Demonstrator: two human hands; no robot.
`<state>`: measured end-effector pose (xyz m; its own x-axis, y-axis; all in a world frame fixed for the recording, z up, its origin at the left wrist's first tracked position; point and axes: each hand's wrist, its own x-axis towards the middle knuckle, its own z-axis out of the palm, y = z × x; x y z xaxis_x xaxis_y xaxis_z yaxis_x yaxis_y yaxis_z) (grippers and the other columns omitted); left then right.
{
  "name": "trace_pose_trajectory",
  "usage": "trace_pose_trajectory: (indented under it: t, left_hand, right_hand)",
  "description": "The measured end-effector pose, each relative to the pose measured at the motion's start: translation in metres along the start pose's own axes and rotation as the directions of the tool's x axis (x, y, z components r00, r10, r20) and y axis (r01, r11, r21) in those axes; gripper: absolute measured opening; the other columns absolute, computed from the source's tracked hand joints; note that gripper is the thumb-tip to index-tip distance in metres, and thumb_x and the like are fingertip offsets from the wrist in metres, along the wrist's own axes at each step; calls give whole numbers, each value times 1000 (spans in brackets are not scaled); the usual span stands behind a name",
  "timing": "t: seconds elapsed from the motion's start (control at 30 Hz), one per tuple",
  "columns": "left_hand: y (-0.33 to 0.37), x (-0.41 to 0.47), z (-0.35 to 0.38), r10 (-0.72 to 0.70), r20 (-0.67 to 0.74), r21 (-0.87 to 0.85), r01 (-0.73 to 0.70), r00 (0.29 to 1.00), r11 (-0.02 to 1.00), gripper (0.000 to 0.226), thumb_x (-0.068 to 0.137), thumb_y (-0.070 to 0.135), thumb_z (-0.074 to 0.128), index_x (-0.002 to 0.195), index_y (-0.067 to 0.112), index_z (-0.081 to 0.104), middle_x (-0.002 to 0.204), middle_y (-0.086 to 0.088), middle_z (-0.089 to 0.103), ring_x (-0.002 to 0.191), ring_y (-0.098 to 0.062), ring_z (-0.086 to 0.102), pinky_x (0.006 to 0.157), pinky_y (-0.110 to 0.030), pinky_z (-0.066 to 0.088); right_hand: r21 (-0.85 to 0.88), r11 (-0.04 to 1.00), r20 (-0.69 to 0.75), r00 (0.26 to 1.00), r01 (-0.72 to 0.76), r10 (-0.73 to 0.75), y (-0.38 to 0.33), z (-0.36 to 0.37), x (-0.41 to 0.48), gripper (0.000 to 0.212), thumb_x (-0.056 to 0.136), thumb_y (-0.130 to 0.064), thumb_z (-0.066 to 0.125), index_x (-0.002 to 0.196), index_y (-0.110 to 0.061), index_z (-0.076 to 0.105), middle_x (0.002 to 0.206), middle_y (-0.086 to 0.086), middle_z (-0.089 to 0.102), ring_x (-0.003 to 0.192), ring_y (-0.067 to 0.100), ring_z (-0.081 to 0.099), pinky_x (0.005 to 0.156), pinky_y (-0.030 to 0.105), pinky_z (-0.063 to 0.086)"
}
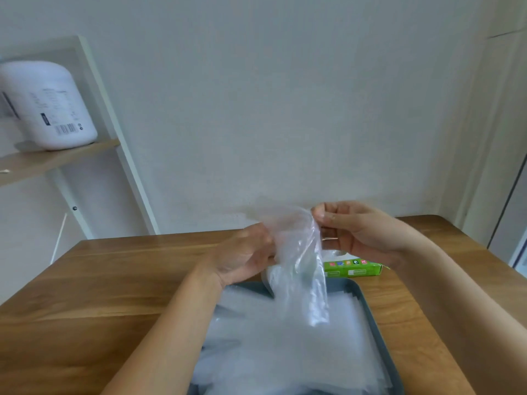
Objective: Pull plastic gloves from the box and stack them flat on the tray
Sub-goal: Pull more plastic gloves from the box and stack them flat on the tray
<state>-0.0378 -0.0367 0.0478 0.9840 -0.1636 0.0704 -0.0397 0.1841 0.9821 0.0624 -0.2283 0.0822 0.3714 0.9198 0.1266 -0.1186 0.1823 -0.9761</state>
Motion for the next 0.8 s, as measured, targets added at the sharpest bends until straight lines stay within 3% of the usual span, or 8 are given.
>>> trace_pose_trajectory:
  t: [0.13, 0.3, 0.4, 0.5, 0.57, 0.67, 0.73, 0.8]
  left_hand:
    - [-2, -34, 10, 105, -97, -53, -110, 990, 992, 45, 67, 38, 83, 107, 18, 75, 100, -2, 70, 92, -16, 64, 81, -28, 49]
    - [-12, -55, 8, -18, -237, -183, -26, 971, 983, 79, 57, 70, 75, 108, 11, 73, 118, -12, 67, 105, -22, 65, 85, -37, 53]
    - [-22, -62, 12, -23, -277, -120, -11, 961, 993, 67, 59, 61, 81, 102, 10, 74, 106, -11, 70, 92, -20, 67, 79, -29, 55]
    - [-28, -66, 17, -60, -386, -31, 53, 921, 998, 24, 68, 34, 85, 81, 17, 74, 87, -6, 70, 72, -14, 65, 66, -24, 50]
    - [-30, -66, 17, -83, -444, -66, 60, 892, 996, 18, 73, 24, 76, 87, 13, 71, 89, -9, 68, 71, -15, 64, 63, -25, 46]
    - [-26, -69, 13, -66, -488, -224, -51, 870, 973, 29, 77, 22, 68, 101, 7, 67, 87, -7, 69, 70, -12, 65, 58, -18, 50]
    - [-23, -71, 10, -49, -532, -336, -157, 845, 929, 28, 72, 22, 67, 97, 10, 69, 82, -3, 70, 68, -10, 65, 59, -18, 50]
    - [-19, -72, 8, -44, -558, -397, -220, 829, 891, 23, 73, 21, 65, 95, 13, 71, 78, -1, 69, 67, -9, 61, 60, -18, 46]
  right_hand:
    - [-54, 996, -56, 996, -74, 71, 9, 17, -4, 11, 84, -17, 60, 79, -7, 60, 74, 3, 64, 68, 12, 61, 64, 21, 54]
    - [-168, 980, -216, 974, -106, 68, 29, 32, -10, 11, 88, -15, 59, 81, -8, 57, 72, 3, 60, 65, 12, 55, 61, 20, 50]
    - [-219, 968, -250, 966, -122, 65, 39, 46, -10, 13, 92, -10, 58, 80, -8, 57, 68, 0, 60, 58, 9, 55, 59, 19, 49]
    - [-233, 968, -260, 965, -93, 30, 39, 62, -9, 11, 91, -7, 59, 82, -4, 56, 65, 2, 59, 52, 7, 55, 52, 16, 46]
    - [-297, 953, -274, 961, -56, -29, 37, 71, -9, 12, 88, -13, 65, 86, -4, 57, 71, 5, 60, 60, 9, 58, 56, 17, 49]
    - [-585, 810, -198, 959, 49, -201, 37, 78, -17, 49, 69, -35, 77, 112, -21, 58, 110, -6, 65, 104, 6, 61, 87, 25, 52]
    - [-747, 646, -28, 964, 155, -263, 39, 82, -28, 81, 62, -41, 83, 132, -35, 44, 135, -16, 48, 128, -2, 42, 104, 20, 39]
    - [-906, 385, 91, 971, 173, -221, 43, 87, -35, 100, 61, -48, 84, 141, -50, 23, 151, -23, 19, 141, -4, 15, 110, 11, 20]
